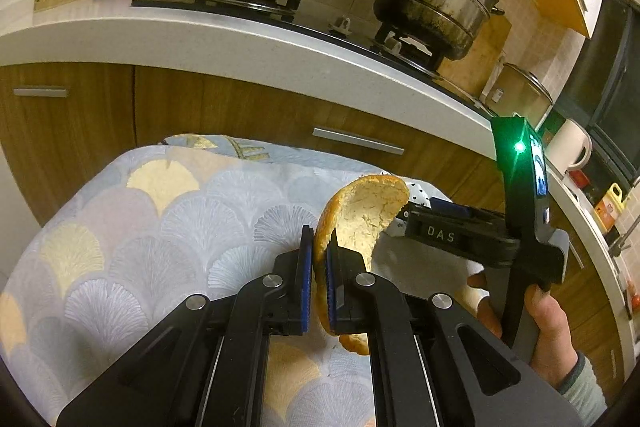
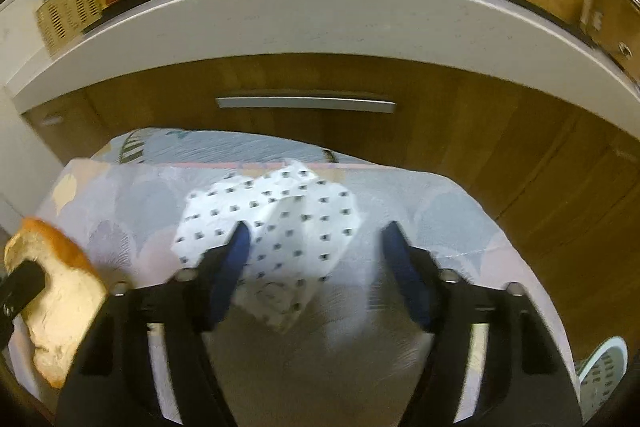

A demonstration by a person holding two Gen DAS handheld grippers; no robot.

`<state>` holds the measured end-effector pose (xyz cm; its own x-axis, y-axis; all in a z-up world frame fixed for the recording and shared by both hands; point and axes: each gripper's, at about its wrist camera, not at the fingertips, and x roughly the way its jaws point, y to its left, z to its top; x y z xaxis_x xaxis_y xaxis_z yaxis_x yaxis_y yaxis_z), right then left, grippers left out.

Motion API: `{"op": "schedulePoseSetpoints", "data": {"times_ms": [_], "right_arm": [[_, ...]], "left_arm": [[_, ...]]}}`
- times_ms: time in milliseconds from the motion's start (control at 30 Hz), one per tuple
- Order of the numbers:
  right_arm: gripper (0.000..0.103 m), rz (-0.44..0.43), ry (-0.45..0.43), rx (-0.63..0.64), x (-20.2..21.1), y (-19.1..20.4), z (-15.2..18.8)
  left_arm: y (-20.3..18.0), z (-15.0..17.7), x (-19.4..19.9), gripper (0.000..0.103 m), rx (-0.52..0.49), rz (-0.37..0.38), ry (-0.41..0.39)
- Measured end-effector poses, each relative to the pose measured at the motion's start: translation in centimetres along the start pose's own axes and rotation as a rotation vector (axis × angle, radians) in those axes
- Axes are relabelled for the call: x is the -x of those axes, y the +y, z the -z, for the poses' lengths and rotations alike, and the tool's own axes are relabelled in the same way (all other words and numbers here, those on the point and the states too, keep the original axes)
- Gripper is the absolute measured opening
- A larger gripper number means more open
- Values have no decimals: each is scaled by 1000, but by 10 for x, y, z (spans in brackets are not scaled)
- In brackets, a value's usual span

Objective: Collect trash
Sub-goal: 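Grasp the bread crust with the left gripper while the right grasps the polka-dot napkin, then carry bread crust and napkin over the blue basket and open both grippers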

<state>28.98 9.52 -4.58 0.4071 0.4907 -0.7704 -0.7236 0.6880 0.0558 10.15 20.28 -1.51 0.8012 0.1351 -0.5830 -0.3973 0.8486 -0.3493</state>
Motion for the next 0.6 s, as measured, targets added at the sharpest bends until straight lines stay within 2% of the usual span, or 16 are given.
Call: {"op": "schedulePoseSetpoints", "data": {"times_ms": [33,67,100,167,300,400,600], "right_arm": [[47,9,-7,18,2,4,2],[28,0,-11,26,4,6,4],[19,-40,-12,33,7,7,6],[7,-50,-39,50,14,11,10],[3,-52,-122,30,36,9,18],[3,-37,-141,-18,50,0,22],[3,38,-196,-45,107,-29,49]], "left_arm": [[0,0,0,4,1,0,0],[0,0,0,4,2,1,0],[0,0,1,4,4,2,-1],[1,0,1,4,5,3,-3],[0,0,2,4,10,18,-6],[-5,0,2,4,2,58,-2],[-49,7,7,4,-74,158,13]]}}
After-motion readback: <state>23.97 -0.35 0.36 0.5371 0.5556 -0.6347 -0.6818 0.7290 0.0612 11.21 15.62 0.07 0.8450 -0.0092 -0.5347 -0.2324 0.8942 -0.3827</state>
